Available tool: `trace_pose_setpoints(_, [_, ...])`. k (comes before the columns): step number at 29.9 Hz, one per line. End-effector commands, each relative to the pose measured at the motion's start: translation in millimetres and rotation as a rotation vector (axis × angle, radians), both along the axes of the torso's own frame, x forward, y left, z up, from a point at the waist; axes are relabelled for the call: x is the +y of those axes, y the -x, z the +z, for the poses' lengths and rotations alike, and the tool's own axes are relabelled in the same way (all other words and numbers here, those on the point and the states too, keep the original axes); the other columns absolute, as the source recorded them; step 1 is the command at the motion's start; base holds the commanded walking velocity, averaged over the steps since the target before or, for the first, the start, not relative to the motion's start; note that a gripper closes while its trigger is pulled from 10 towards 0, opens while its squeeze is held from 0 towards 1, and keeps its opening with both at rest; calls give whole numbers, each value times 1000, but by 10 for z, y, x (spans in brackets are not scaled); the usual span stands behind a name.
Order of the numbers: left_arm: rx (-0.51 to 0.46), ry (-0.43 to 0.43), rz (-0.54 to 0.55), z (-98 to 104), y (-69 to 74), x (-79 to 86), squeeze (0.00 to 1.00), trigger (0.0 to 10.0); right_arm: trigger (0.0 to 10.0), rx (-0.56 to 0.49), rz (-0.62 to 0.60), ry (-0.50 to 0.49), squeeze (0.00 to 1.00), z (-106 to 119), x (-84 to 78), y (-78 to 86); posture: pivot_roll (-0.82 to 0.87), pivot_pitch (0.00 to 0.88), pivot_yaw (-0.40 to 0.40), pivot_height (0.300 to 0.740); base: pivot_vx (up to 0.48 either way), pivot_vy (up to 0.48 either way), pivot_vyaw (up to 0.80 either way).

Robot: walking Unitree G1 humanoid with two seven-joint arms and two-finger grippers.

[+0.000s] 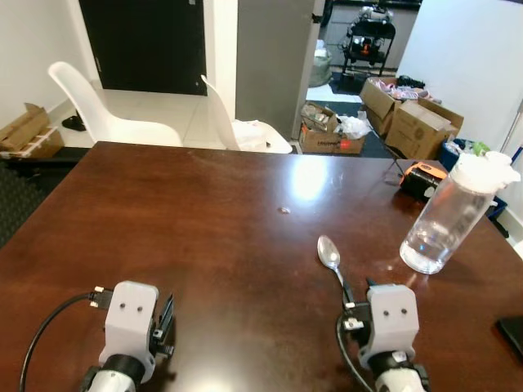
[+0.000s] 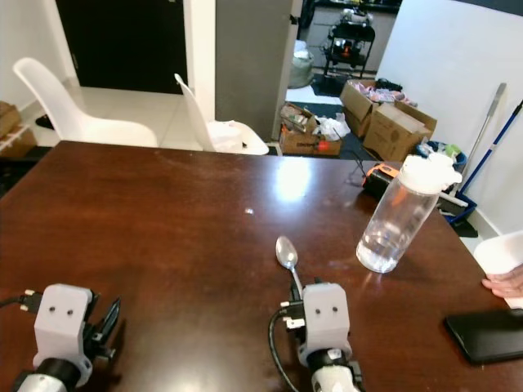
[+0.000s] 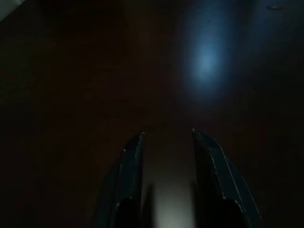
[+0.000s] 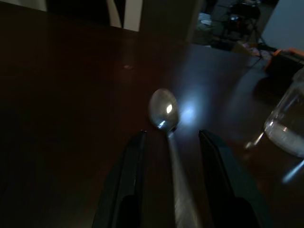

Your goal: Setting the table

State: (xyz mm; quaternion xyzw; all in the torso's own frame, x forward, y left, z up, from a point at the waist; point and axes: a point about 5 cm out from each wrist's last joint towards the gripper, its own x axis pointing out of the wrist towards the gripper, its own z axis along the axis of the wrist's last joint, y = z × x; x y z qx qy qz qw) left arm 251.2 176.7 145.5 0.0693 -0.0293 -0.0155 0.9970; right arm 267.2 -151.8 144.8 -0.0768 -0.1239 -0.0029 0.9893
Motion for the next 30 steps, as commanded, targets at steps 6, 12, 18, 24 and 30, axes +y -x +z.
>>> trace_pose_setpoints(6, [22,2,12,-59,24,14,0,10000,10000,22,-7,6,0,-87,1,7,46,141,28,740,-476,0,0])
trace_pose_setpoints(12, [20,1,8,-52,6,7,0,10000,10000,22,-14,2,0,-98,-4,0,45,142,32,740,-476,0,0])
trace_pose_setpoints(18, [17,1,3,-46,0,-6,0,10000,10000,25,-17,-37,0,-105,-7,-7,47,144,33,740,-211,0,0])
trace_pose_setpoints(24, [48,-6,-45,-74,-2,-75,0,10000,10000,42,-13,-137,0,-100,-20,-32,46,147,34,740,0,0,0])
trace_pose_setpoints(30, [48,-2,-48,-81,-9,-96,0,10000,10000,54,17,-161,0,-112,16,-31,44,147,34,740,0,0,0])
